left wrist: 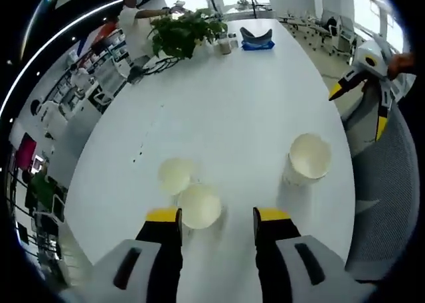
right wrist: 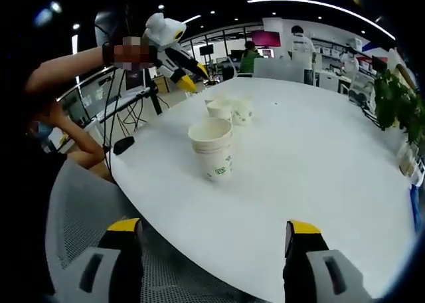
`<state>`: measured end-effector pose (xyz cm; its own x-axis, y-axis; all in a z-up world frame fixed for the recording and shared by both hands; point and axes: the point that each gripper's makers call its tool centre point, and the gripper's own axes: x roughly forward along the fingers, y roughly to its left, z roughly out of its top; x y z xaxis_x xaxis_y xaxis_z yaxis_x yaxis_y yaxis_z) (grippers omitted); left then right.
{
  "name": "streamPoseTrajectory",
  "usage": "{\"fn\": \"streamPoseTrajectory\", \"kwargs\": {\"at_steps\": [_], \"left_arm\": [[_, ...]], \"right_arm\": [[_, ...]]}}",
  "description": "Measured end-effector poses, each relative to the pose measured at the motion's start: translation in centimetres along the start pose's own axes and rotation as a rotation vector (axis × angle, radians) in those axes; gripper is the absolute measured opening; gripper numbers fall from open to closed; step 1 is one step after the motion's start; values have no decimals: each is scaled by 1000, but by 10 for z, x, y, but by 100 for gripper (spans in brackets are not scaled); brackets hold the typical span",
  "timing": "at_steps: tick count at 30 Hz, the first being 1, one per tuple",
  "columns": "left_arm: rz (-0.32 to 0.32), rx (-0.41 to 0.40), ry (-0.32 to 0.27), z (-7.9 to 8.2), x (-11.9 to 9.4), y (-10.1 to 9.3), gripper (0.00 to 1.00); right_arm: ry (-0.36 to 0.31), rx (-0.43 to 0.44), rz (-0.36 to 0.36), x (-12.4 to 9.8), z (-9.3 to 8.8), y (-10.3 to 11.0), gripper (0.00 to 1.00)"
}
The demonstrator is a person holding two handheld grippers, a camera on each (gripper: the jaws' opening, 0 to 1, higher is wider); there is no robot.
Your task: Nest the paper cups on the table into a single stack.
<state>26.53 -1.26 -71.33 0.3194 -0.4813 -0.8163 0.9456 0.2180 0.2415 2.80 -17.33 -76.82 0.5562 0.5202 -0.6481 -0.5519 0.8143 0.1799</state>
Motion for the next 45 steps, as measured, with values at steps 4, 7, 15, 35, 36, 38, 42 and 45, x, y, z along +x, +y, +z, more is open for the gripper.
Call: {"fn": "streamPoseTrajectory", "kwargs": {"at_steps": [4,7,15,35,36,38,42,45], "left_arm": [[-20,-43,-15,2,10,-2,40],[-22,-69,-22,2,16,-3,40],[-28,-96,16,-6,32,-1,38],[-75,-147,68,-23,69,-11,31],[-79,-150,76,-26,72,-12,31],[-89,-152,88,-31,80,-11,31],[-100,-139,105,-30,81,-18,28],[-105,-126,125,-34,89,-17,28]], "right_arm": [[3,2,-1,0,-1,-1,89],[1,10,-6,1,-1,-4,89],[4,23,-10,1,-2,-5,89],[18,38,-15,3,-5,-8,87],[18,36,-15,3,-5,-8,87],[22,34,-15,3,-6,-7,87],[24,32,-15,3,-6,-7,87],[9,34,-21,3,-4,-9,87]]}}
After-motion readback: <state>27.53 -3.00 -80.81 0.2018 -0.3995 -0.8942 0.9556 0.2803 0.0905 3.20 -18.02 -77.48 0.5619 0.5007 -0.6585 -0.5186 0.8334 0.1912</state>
